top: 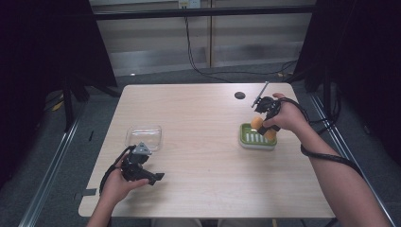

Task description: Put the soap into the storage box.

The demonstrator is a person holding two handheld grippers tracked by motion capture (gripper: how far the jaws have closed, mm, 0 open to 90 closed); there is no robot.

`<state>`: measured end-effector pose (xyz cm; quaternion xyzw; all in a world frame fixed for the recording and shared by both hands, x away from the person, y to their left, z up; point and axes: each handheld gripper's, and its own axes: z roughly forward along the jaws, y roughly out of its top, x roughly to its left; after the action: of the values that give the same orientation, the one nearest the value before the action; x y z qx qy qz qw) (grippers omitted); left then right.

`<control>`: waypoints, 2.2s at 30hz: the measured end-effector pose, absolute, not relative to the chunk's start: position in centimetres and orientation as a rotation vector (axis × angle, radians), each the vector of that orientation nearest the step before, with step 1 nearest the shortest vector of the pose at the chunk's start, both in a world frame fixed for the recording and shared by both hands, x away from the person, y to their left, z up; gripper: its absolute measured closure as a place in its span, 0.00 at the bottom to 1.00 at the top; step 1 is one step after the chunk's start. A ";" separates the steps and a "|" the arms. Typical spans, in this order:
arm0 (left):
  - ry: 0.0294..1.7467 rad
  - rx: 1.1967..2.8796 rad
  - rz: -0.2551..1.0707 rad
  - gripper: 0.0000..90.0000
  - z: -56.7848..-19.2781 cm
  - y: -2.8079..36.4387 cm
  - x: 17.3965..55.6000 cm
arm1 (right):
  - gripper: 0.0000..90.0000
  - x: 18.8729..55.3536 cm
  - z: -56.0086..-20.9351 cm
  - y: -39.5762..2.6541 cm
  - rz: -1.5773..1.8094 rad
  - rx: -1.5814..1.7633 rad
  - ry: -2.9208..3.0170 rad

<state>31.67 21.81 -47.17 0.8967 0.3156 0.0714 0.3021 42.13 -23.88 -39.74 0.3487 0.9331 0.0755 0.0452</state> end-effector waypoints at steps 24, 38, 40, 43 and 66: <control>0.840 2.372 0.193 0.06 -47.2 21.9 31.7 | 0.56 42.9 -41.5 -23.7 0.187 0.964 2.853; 0.843 2.381 0.188 0.06 -47.1 22.1 31.8 | 0.56 43.3 -42.3 -23.7 0.175 0.877 2.853; 0.837 2.382 0.190 0.06 -47.1 22.1 31.8 | 0.56 43.3 -42.5 -23.7 0.175 0.868 2.854; 0.842 2.379 0.190 0.06 -47.1 22.1 31.8 | 0.56 43.4 -42.8 -23.7 0.167 0.868 2.852; 0.854 2.362 0.202 0.06 -47.1 22.3 31.6 | 0.56 43.7 -44.2 -23.5 0.149 0.837 2.868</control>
<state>31.62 22.31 -47.06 0.8925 0.3226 0.0762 0.3058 43.73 -23.45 -44.22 0.2790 0.9561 0.0498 0.0750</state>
